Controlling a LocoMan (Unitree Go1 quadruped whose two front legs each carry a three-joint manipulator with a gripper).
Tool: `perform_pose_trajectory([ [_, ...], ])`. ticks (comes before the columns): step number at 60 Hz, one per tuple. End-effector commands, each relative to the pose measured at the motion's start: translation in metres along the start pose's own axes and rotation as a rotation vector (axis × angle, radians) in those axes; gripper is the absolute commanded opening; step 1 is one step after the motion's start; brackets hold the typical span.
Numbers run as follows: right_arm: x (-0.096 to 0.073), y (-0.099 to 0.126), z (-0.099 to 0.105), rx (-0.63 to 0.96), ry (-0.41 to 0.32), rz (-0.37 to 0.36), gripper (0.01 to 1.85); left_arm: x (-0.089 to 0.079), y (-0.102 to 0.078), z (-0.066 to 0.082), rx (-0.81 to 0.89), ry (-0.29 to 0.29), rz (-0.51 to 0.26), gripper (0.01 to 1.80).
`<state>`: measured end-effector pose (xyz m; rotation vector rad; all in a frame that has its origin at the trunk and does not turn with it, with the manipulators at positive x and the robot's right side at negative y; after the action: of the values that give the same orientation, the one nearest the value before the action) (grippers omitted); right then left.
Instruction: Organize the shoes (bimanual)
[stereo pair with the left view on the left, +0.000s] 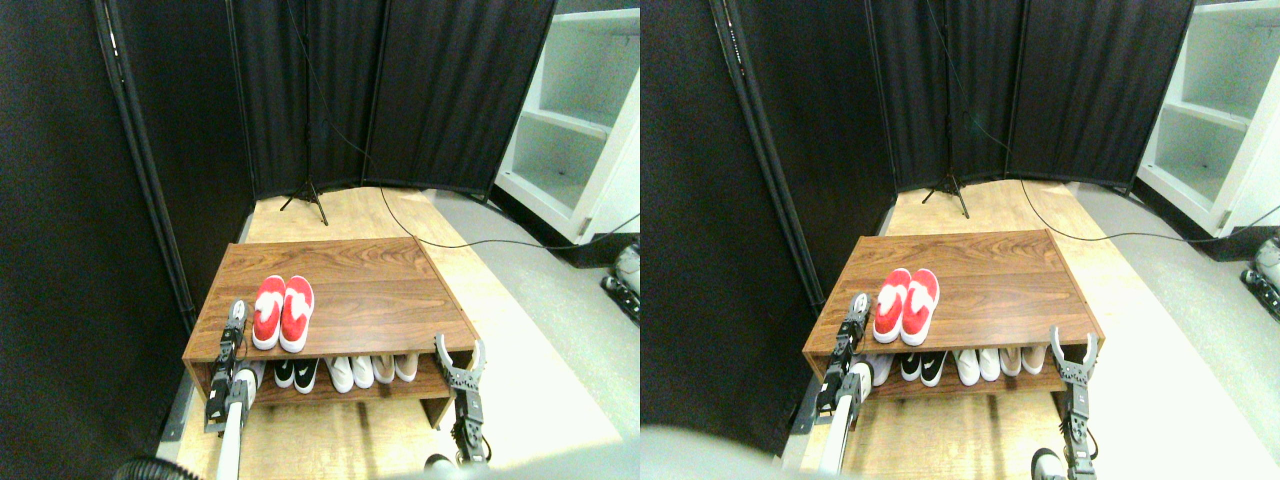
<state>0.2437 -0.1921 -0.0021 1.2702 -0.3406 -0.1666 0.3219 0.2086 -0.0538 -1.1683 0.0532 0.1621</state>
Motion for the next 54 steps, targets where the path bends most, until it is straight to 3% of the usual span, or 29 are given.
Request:
perform_pose_trajectory([
  [1,0.002,0.001,-0.003,0.006,0.000,0.012,0.46,0.000,-0.005,0.015,0.021,-0.011,-0.051,0.01],
  [11,0.002,0.001,-0.003,0.010,0.009,0.014,0.48,0.002,-0.002,0.047,0.075,-0.005,-0.108,0.01],
  [14,0.002,0.000,-0.003,0.009,0.013,0.018,0.48,-0.003,-0.005,0.066,0.098,-0.020,-0.142,0.01],
  [21,0.001,0.000,-0.003,0.024,0.014,0.012,0.47,-0.017,-0.012,0.089,0.139,-0.059,-0.164,0.01],
  [27,0.001,0.000,-0.003,0.022,0.015,0.009,0.45,-0.030,-0.016,0.099,0.176,-0.059,-0.187,0.01],
  [42,-0.001,0.003,-0.005,0.048,0.030,0.008,0.43,-0.068,-0.023,0.091,0.156,-0.086,-0.205,0.01],
  [54,-0.005,0.005,-0.005,0.035,0.028,-0.004,0.44,-0.098,-0.019,0.074,0.128,-0.081,-0.231,0.01],
])
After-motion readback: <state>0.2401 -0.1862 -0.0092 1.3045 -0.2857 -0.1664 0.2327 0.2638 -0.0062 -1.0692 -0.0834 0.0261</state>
